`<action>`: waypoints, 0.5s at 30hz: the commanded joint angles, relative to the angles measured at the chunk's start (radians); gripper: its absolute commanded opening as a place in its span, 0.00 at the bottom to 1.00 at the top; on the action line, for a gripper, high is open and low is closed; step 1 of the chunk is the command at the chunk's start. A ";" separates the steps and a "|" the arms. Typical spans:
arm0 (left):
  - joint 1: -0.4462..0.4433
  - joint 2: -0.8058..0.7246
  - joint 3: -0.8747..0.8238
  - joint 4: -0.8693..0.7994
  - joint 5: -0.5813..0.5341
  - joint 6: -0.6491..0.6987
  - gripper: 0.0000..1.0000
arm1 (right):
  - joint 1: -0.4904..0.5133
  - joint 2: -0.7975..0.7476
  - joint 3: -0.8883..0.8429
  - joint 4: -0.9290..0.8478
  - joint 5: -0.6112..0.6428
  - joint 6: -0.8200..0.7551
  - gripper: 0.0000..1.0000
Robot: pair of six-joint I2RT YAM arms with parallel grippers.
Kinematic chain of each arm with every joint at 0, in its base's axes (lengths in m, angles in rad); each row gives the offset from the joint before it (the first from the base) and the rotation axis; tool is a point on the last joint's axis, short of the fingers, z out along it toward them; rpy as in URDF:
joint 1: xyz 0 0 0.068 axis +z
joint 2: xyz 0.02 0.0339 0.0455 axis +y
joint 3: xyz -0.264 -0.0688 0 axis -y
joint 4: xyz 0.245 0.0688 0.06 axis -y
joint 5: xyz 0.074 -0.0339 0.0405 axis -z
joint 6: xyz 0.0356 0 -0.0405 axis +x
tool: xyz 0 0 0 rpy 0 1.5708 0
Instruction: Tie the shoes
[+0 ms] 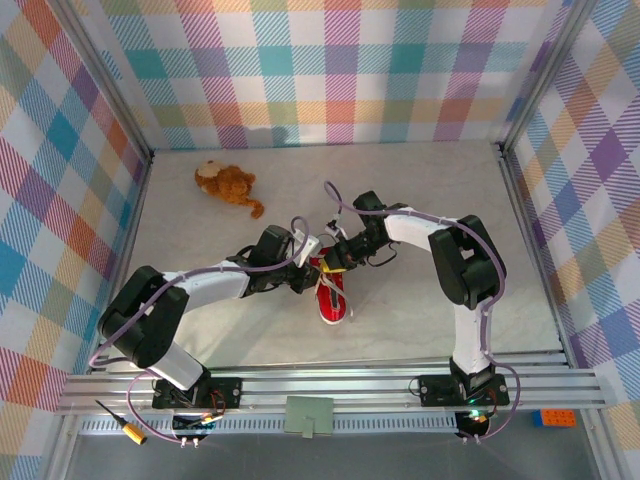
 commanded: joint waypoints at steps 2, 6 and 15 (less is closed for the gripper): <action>0.004 -0.051 -0.020 0.031 -0.005 0.016 0.17 | 0.008 -0.071 -0.016 0.007 0.046 -0.036 0.00; 0.006 -0.093 -0.036 0.009 -0.012 0.035 0.23 | 0.004 -0.082 -0.021 0.017 0.053 -0.041 0.00; 0.019 -0.230 -0.070 -0.044 -0.013 0.082 0.30 | 0.002 -0.121 -0.044 0.040 0.132 -0.049 0.00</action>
